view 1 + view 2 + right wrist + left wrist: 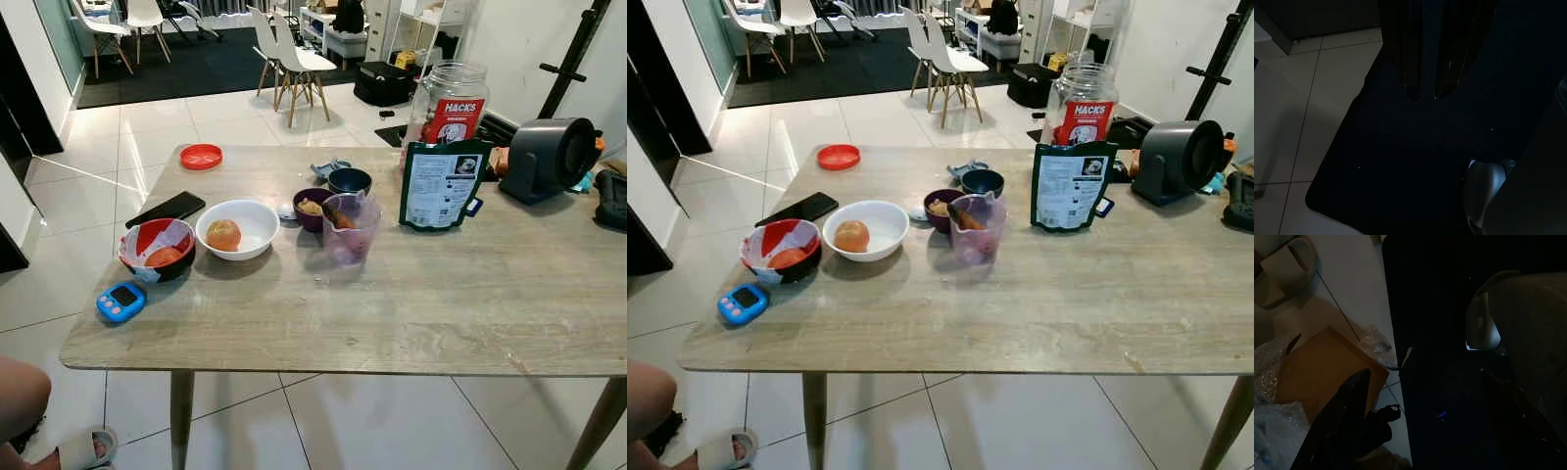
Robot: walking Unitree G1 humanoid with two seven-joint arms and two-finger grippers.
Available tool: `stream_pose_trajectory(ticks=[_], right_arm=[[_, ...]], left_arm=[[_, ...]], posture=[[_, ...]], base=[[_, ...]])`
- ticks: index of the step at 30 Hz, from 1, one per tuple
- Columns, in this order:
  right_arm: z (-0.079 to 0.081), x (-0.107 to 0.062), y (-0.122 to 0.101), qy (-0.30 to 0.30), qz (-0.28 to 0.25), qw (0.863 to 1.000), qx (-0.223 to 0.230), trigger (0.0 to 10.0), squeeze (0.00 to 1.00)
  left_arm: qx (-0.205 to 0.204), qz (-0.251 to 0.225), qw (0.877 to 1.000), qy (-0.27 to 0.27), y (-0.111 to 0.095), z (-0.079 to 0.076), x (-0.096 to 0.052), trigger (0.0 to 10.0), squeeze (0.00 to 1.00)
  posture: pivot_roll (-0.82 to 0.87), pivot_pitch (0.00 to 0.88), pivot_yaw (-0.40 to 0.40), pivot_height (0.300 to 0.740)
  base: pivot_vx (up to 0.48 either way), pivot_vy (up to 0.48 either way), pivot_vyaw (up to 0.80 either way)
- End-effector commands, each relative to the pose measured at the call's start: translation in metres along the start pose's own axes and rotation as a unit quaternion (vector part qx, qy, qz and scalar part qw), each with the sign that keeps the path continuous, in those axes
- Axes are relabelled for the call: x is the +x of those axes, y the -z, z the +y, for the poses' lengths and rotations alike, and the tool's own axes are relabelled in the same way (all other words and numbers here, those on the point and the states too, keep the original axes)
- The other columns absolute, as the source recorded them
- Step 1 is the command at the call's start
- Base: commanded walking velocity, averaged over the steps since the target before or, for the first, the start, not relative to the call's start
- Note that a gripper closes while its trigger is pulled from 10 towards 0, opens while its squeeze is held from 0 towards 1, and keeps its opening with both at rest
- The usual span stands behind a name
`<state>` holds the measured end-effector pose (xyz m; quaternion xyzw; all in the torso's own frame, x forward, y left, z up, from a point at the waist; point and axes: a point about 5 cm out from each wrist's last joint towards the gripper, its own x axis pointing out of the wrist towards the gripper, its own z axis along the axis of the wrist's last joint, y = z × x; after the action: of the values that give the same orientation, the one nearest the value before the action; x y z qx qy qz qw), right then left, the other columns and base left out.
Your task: Restocking fridge
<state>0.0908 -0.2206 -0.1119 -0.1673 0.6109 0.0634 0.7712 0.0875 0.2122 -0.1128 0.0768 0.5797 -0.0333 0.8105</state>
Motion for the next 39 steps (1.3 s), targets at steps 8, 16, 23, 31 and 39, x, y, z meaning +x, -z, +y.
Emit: stream_pose_trajectory(ticks=[8, 16, 23, 31, 39], right_arm=[[0.006, 0.0, 0.001, -0.008, 0.003, 1.0, -0.006, 10.0, 0.0], [0.006, 0.0, 0.001, -0.008, 0.003, 1.0, -0.006, 10.0, 0.0], [0.005, 0.0, -0.001, -0.011, -0.004, 1.0, 0.014, 10.0, 0.0], [0.01, 0.0, -0.001, -0.027, -0.004, 0.999, 0.019, 10.0, 0.0], [0.01, 0.0, -0.001, -0.032, -0.005, 0.999, 0.019, 10.0, 0.0]], left_arm=[[0.012, 0.011, 1.0, 0.013, 0.005, -0.008, 0.0, 10.0, 0.0], [0.012, 0.01, 1.0, 0.016, 0.001, -0.015, 0.002, 10.0, 0.0], [0.016, 0.001, 0.999, 0.028, -0.012, -0.039, 0.005, 10.0, 0.0], [0.014, 0.008, 1.0, 0.025, -0.004, -0.035, 0.004, 10.0, 0.0], [0.015, 0.011, 1.0, 0.021, 0.001, -0.028, 0.003, 10.0, 0.0]], posture=[[0.01, 0.0, -0.007, 0.74], [0.01, 0.0, -0.008, 0.74], [0.01, 0.0, -0.005, 0.74], [0.01, 0.0, -0.005, 0.74], [0.01, 0.0, -0.006, 0.74]], base=[[0.0, 0.0, 0.0], [0.0, 0.0, 0.0], [0.0, 0.0, 0.0], [0.0, 0.0, 0.63], [0.0, 0.0, 0.77]])
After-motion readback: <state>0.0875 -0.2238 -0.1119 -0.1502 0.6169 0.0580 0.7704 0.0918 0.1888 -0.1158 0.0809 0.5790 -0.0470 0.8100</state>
